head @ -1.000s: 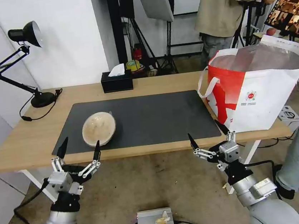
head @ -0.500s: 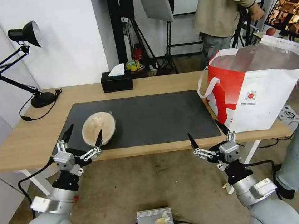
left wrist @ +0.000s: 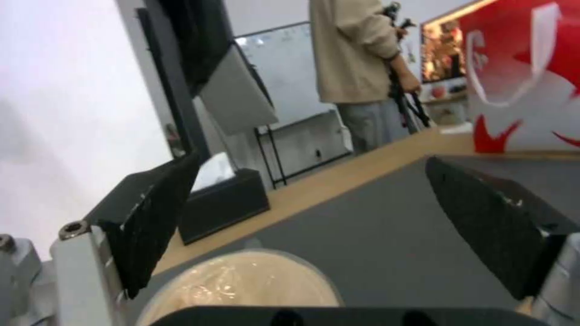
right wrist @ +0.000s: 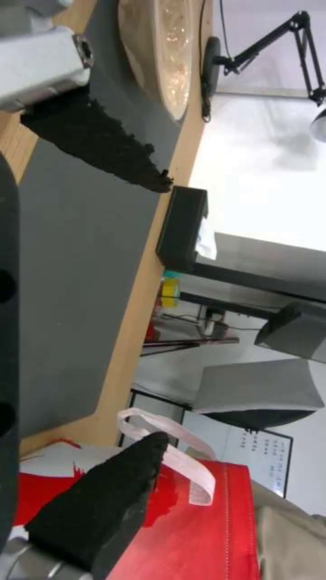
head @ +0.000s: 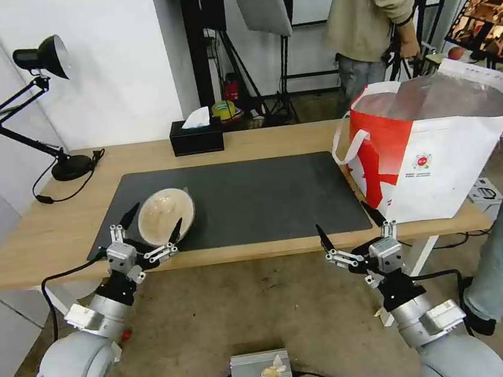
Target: Pick up the trash from the table and place it into the takeout bag.
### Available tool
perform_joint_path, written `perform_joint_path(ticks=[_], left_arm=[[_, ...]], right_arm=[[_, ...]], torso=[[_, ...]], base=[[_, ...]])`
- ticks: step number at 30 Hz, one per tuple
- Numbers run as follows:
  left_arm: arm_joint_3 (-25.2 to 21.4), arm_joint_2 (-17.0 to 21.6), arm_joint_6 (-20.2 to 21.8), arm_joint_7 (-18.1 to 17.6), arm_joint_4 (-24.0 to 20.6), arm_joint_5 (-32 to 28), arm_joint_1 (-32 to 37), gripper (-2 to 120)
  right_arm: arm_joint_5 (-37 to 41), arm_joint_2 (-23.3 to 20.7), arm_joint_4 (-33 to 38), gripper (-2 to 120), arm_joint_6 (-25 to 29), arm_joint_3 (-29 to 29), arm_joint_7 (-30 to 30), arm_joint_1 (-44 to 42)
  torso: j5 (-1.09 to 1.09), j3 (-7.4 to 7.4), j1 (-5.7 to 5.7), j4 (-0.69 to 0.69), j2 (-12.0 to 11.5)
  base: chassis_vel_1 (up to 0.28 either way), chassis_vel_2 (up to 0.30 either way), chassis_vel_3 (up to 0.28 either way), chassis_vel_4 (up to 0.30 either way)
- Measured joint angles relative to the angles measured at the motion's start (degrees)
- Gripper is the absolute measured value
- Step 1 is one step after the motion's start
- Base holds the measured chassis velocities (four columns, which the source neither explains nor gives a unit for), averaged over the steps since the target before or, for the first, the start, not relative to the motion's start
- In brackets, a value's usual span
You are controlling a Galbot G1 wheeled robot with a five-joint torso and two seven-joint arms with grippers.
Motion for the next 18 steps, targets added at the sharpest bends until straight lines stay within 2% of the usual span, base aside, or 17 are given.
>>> perform_joint_path(ticks=[6,18], left_arm=[[2.5,1.6,1.4,4.1,1.8,1.1,-2.4,100],[6.6,2.7,4.4,5.4,5.6,3.1,-8.1,100]], right_arm=[[0.0,0.0,0.0,100,0.0,0.0,0.0,0.0],[0.0,0.0,0.0,100,0.0,0.0,0.0,0.0]], torso=[[0.0,0.0,0.0,0.0,0.0],[0.0,0.0,0.0,0.0,0.0]], base=[[0.0,0.0,0.0,0.0],[0.0,0.0,0.0,0.0]])
